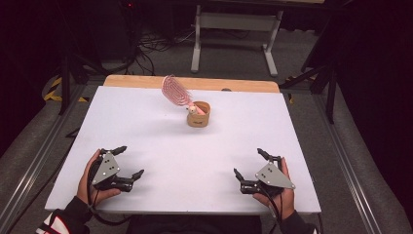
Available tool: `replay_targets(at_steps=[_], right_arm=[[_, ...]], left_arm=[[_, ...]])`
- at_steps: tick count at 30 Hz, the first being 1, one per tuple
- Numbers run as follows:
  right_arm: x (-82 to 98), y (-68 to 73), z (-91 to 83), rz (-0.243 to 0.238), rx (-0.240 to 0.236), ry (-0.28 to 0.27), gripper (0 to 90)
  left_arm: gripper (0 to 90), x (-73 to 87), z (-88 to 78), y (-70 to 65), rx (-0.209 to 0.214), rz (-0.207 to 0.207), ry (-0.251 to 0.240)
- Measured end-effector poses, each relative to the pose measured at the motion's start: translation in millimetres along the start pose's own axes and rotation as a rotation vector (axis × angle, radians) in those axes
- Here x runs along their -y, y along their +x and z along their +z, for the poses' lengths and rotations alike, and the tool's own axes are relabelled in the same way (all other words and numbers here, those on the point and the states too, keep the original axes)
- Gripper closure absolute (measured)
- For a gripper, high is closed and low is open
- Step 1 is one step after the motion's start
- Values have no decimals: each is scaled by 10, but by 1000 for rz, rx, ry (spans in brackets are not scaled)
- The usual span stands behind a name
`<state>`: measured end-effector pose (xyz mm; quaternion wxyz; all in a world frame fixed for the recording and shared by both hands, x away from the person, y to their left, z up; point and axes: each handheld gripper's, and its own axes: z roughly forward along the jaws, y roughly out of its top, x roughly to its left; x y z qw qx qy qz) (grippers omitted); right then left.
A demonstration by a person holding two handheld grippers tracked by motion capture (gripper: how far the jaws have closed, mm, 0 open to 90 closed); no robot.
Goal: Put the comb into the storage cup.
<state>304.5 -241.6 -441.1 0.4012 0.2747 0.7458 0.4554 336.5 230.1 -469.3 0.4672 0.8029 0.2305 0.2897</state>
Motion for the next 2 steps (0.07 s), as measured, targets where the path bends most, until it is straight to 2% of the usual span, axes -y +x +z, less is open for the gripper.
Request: replay_targets(at_steps=[2], right_arm=[[-2,1,3,1,0,3,43]], left_arm=[[61,4,-1,1,0,-2,-4]])
